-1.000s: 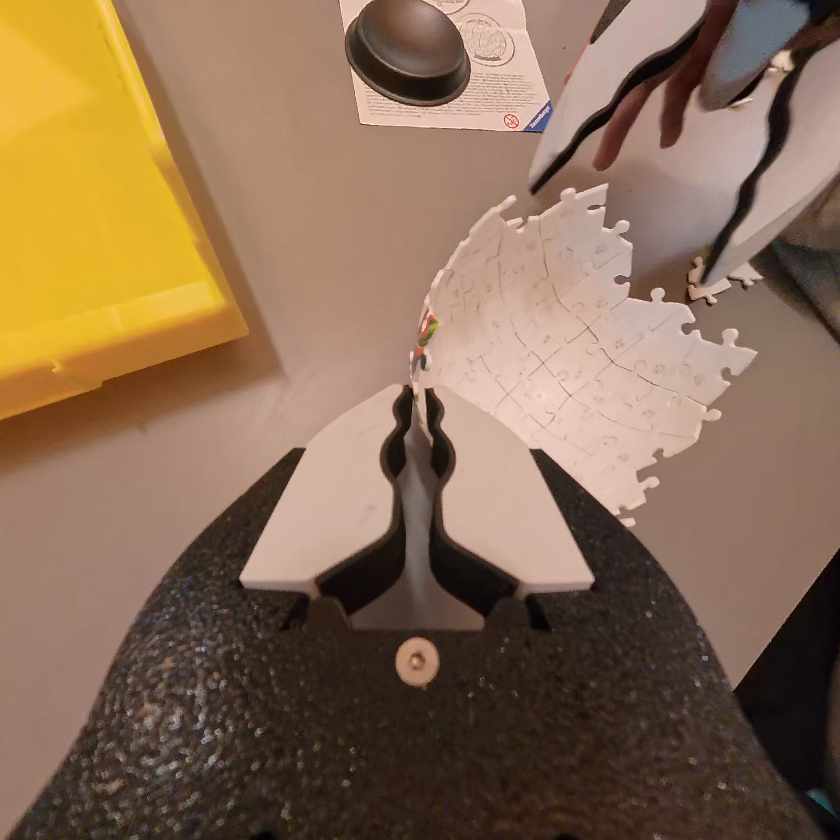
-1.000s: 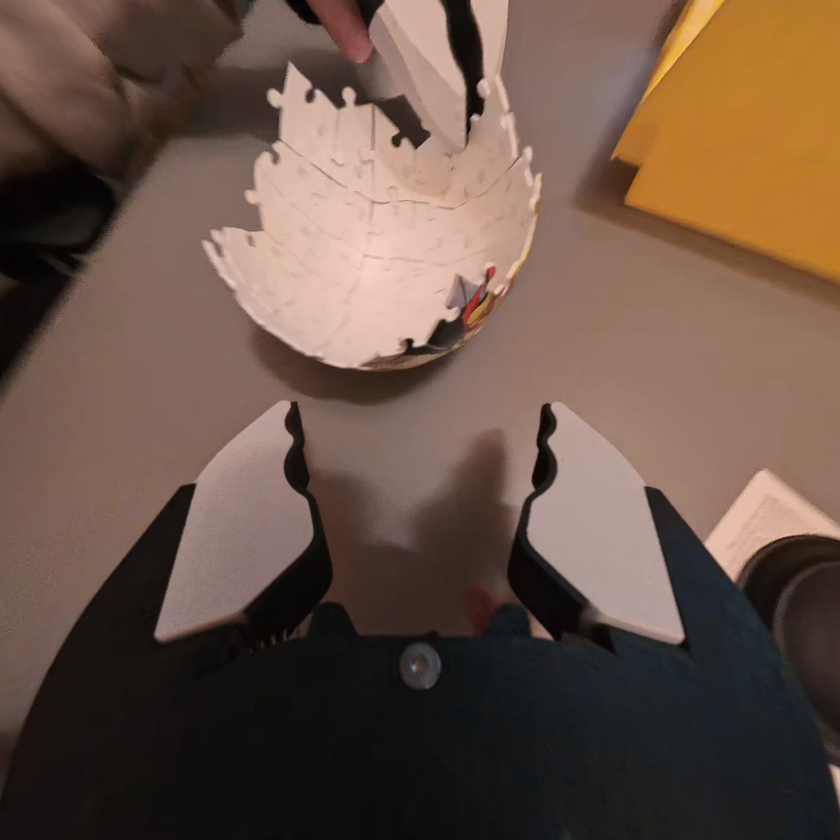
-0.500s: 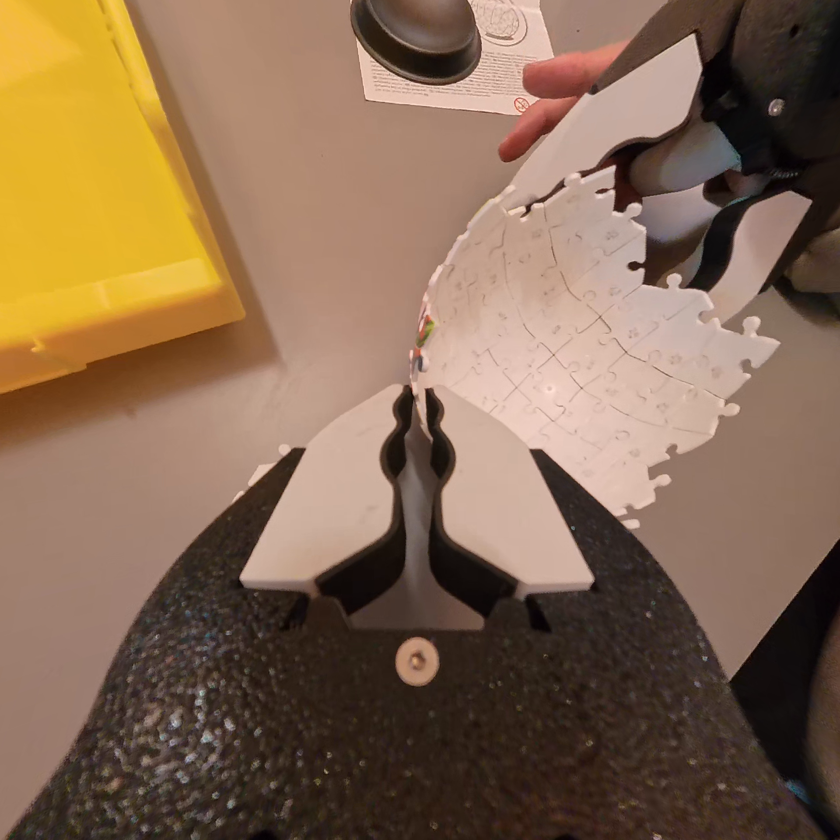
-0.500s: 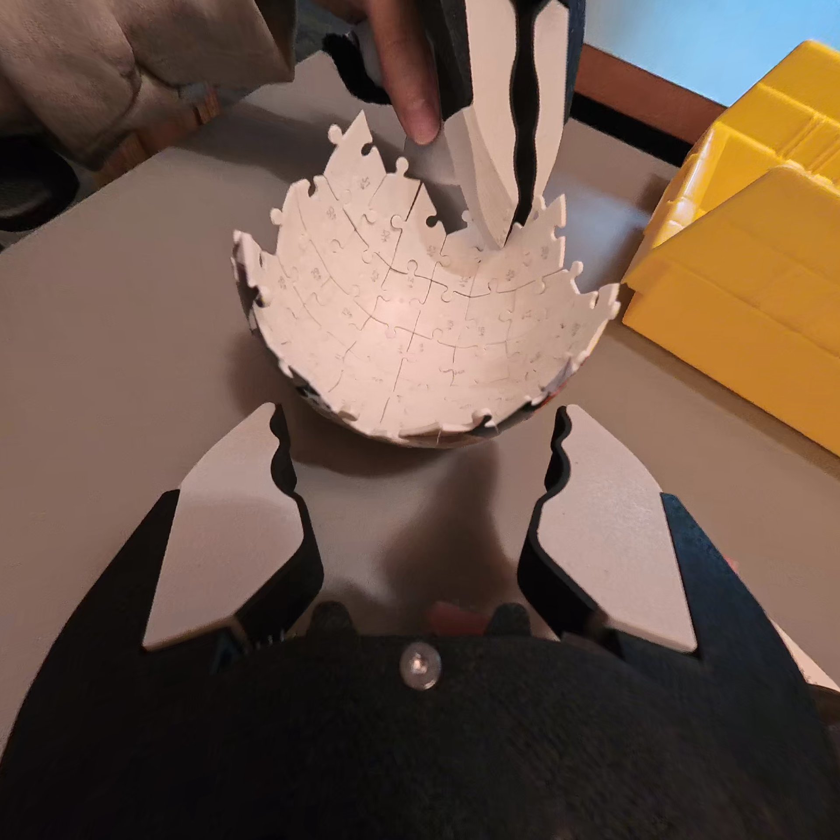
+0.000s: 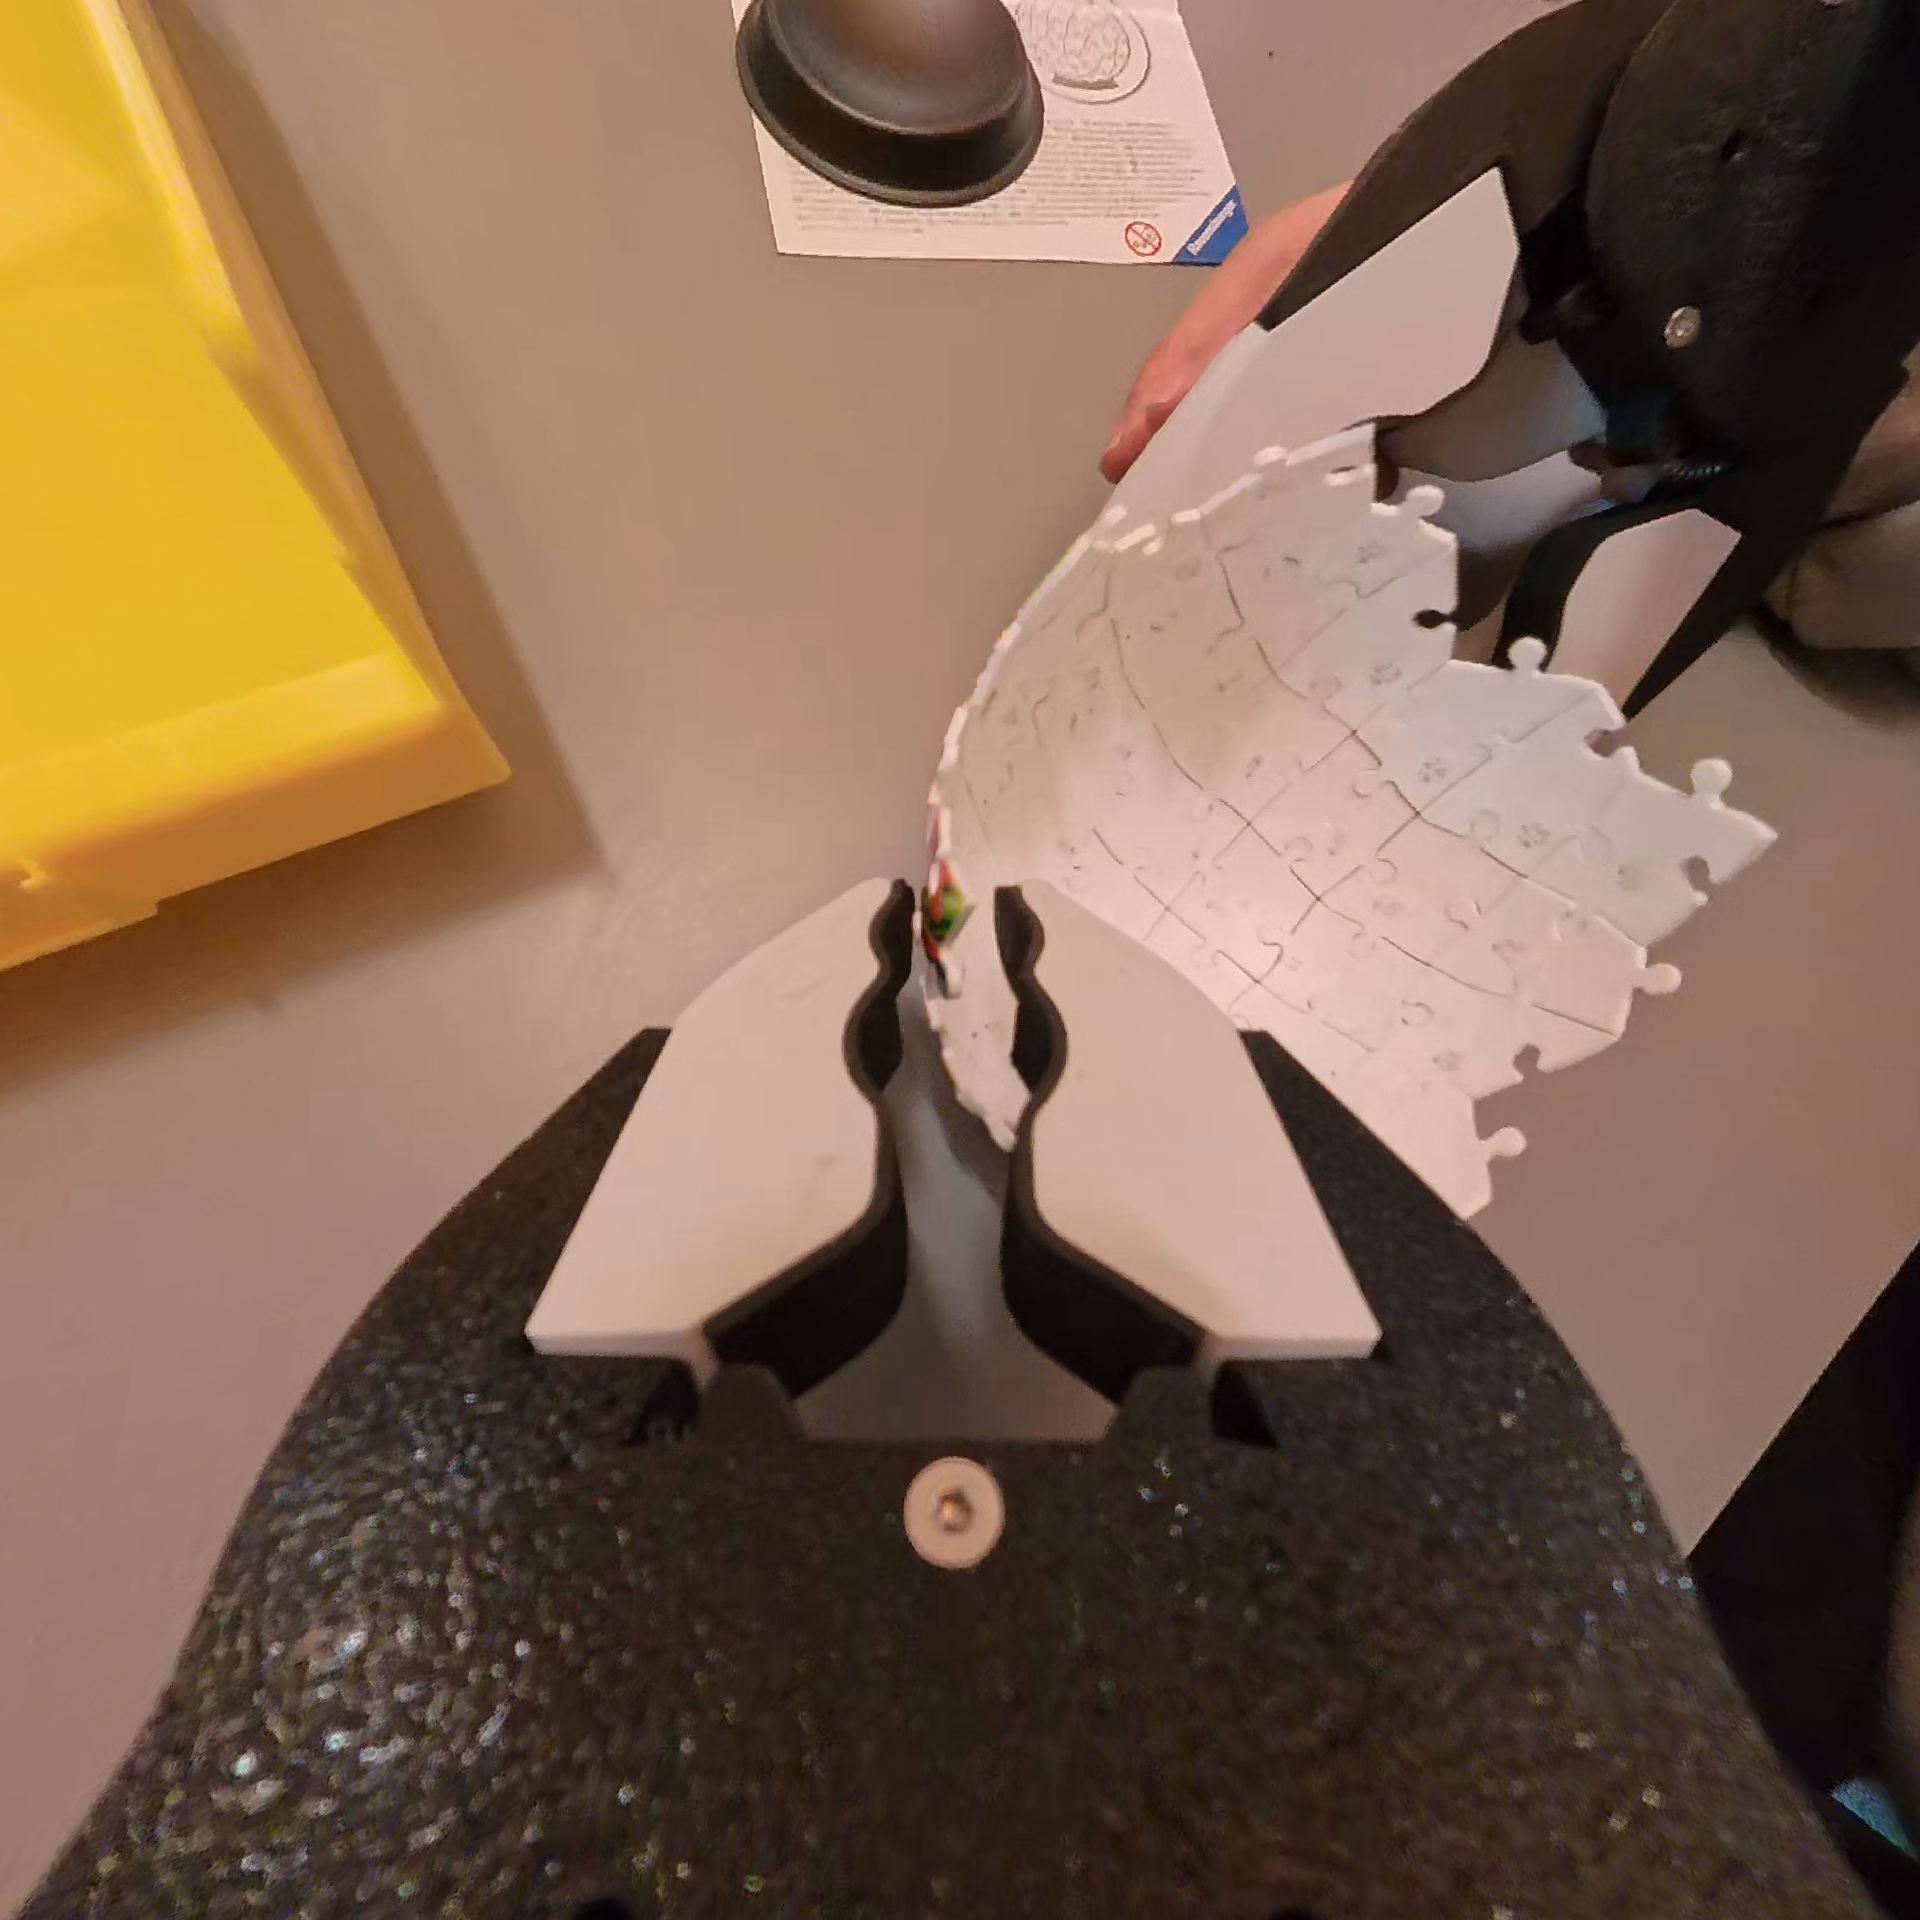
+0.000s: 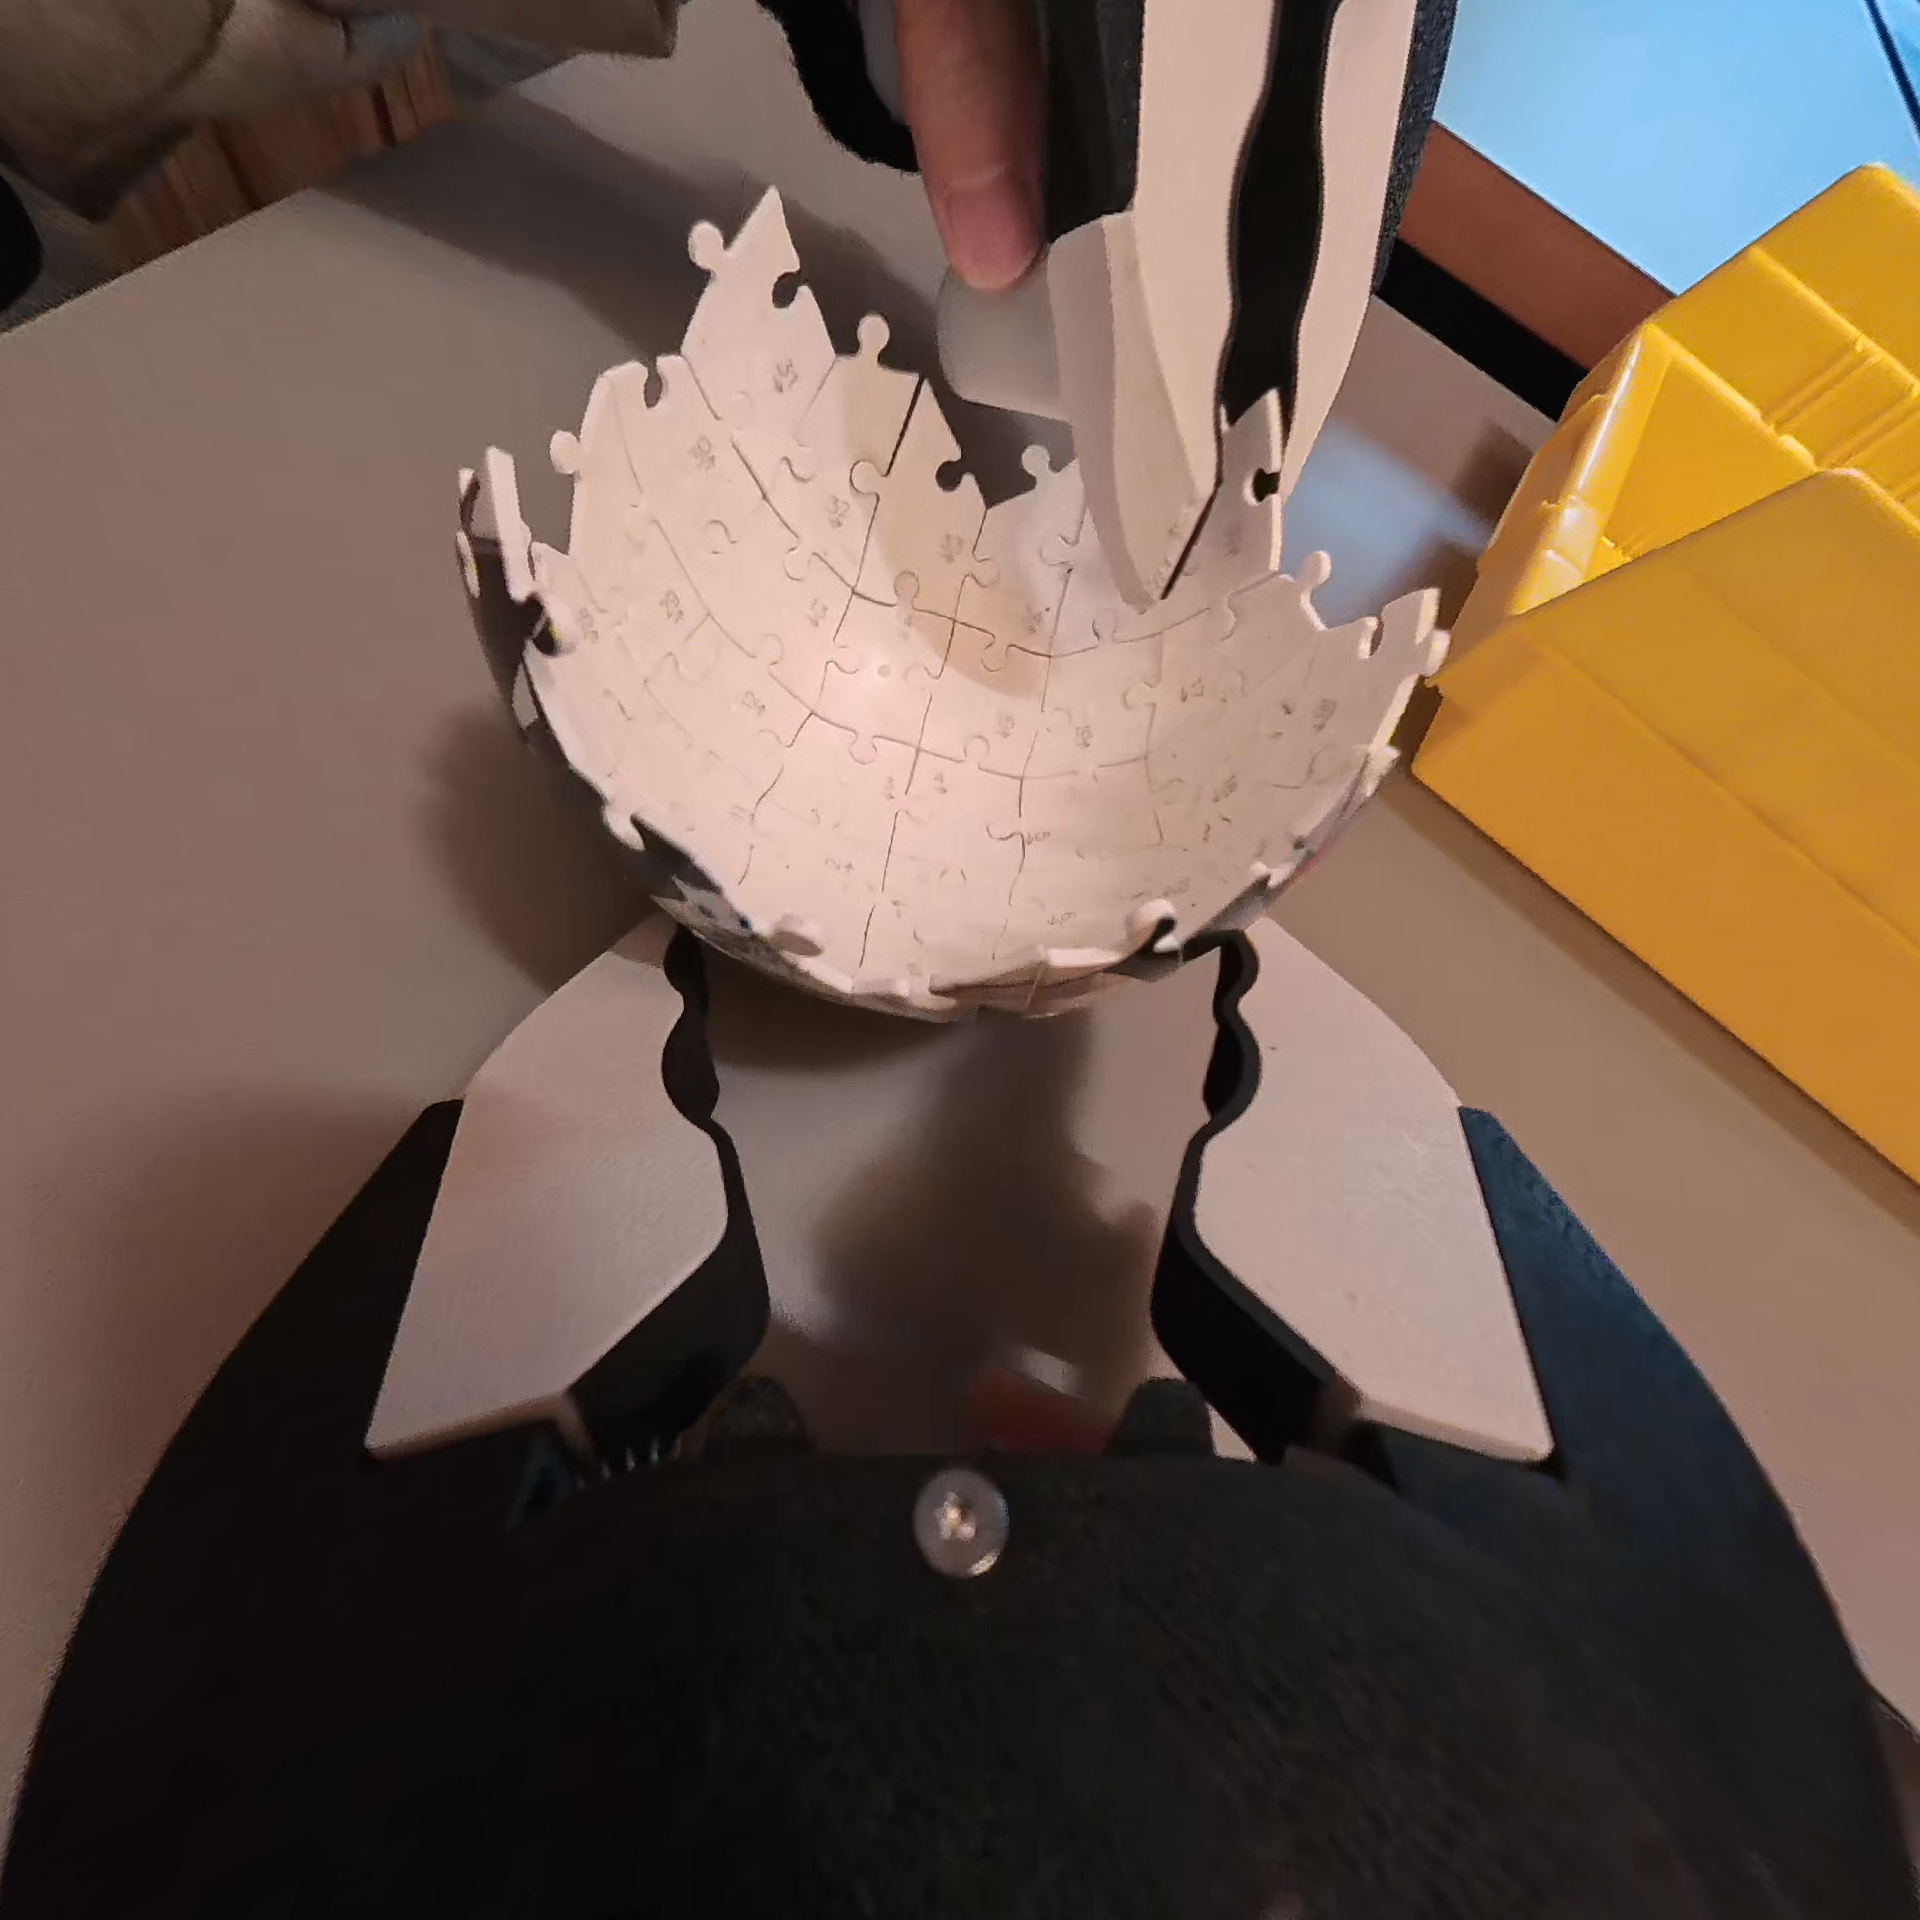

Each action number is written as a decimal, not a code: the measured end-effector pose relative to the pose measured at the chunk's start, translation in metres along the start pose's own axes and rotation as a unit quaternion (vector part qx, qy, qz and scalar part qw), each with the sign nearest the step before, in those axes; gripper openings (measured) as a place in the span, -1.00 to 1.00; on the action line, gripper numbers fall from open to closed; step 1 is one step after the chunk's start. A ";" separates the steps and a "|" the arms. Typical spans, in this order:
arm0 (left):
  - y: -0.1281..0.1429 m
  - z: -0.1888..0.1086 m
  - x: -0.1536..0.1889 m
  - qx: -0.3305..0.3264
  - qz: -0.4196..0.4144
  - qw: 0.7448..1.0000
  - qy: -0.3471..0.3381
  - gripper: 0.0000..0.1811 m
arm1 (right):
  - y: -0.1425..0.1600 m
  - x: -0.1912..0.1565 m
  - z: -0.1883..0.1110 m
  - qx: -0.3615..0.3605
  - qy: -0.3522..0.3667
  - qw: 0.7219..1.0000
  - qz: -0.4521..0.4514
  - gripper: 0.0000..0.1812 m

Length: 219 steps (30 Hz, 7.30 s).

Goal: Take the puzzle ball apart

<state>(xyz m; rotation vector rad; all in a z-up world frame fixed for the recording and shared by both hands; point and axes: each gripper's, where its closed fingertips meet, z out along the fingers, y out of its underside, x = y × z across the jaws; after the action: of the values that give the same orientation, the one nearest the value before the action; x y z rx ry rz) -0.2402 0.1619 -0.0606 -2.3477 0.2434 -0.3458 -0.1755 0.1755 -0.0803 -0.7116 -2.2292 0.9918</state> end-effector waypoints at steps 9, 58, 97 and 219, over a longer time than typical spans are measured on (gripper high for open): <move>0.000 0.006 -0.005 0.007 0.016 1.000 -0.007 -0.92 | -0.010 -0.002 0.000 0.025 0.007 0.999 -0.024 -0.01; 0.017 0.005 -0.012 0.037 -0.030 0.997 0.062 -0.95 | -0.033 -0.003 0.013 0.083 -0.051 0.995 -0.017 0.01; 0.058 -0.033 -0.013 -0.123 -0.133 0.983 -0.031 -0.55 | -0.052 -0.024 0.021 0.064 -0.019 0.998 -0.001 0.29; 0.060 -0.014 0.041 -0.114 -0.027 0.992 -0.048 -1.00 | -0.047 -0.033 0.000 -0.037 0.299 0.938 -0.170 0.05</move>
<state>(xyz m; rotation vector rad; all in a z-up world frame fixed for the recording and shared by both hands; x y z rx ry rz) -0.2107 0.0988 -0.0856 -2.5926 0.1819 -0.2405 -0.1640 0.1258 -0.0533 -0.5394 -1.7682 0.4406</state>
